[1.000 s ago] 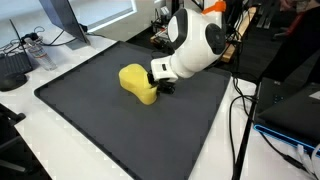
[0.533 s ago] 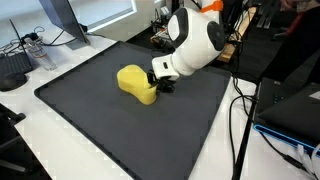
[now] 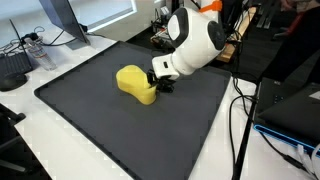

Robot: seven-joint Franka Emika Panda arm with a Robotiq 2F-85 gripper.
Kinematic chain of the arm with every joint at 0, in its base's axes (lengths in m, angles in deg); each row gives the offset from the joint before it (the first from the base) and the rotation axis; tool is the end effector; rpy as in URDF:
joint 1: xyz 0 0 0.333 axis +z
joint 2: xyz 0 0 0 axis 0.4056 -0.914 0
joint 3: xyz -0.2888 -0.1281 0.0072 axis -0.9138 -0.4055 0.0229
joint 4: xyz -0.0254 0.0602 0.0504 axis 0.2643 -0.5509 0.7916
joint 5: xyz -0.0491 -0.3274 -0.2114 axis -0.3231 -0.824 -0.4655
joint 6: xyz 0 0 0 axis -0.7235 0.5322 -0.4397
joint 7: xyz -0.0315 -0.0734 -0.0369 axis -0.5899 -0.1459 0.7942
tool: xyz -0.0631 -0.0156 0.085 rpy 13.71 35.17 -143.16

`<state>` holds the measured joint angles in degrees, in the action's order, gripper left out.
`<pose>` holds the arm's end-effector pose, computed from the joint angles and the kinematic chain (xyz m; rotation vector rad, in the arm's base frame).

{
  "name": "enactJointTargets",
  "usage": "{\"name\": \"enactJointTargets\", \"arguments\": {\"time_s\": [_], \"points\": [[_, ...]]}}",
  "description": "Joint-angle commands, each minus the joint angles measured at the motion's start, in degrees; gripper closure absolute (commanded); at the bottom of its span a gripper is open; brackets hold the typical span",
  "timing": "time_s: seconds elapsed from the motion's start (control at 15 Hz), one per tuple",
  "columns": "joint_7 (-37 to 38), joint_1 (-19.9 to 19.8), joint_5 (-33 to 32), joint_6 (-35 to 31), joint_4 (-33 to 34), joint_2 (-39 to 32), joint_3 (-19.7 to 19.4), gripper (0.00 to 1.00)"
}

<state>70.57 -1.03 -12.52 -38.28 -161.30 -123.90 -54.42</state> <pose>0.5654 0.1865 0.1546 2.4562 0.2631 0.0414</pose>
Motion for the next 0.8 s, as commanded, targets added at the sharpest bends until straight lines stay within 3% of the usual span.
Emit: {"name": "enactJointTargets", "arguments": {"time_s": [0.0, 0.53, 0.73], "points": [[1.77, -1.70, -2.58, -2.91, -1.80, 0.29, 0.46, 0.62], [1.23, -2.15, -2.34, -3.42, -2.55, 0.87, 0.53, 0.07], [0.42, -2.51, -2.29, -2.99, -3.51, 1.72, 0.68, 0.00]]}}
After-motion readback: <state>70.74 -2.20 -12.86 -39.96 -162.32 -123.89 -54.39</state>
